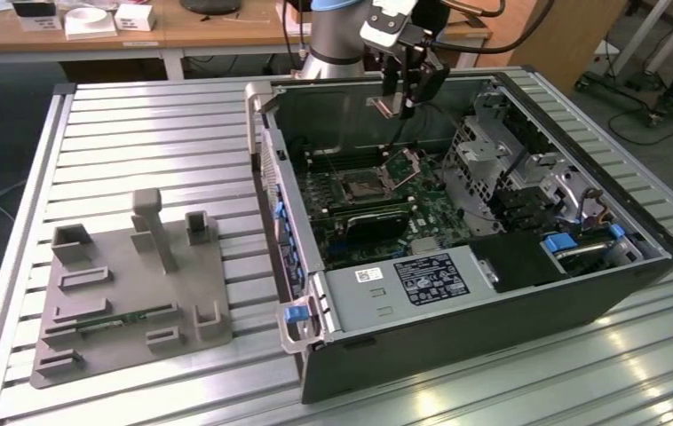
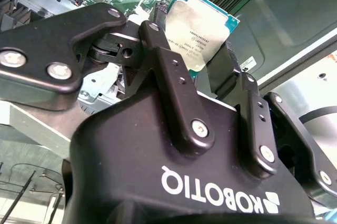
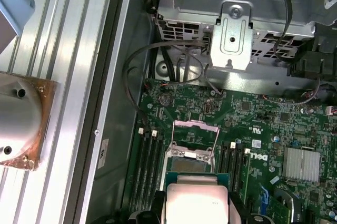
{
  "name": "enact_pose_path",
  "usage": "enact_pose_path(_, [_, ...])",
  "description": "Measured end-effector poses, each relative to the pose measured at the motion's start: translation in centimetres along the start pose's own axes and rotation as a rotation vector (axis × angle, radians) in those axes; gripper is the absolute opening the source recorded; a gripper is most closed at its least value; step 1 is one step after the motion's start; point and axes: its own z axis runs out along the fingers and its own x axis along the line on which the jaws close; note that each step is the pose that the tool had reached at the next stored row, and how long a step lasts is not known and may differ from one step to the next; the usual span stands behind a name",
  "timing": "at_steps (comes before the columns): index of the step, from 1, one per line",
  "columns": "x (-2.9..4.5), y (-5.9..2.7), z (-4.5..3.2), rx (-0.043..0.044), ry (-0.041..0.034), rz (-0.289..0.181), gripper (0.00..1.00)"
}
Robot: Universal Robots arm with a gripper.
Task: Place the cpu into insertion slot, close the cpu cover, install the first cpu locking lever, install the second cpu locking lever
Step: 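Place the cpu into insertion slot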
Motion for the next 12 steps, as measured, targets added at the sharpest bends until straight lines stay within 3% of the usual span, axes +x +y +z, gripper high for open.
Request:
enact_pose_path(7, [0.00,-0.01,0.11,0.0000,-0.0004,0.004,0.54])
enact_pose_path(12, [-0.01,-0.03,0.29,0.0000,-0.0029,0.033,0.54])
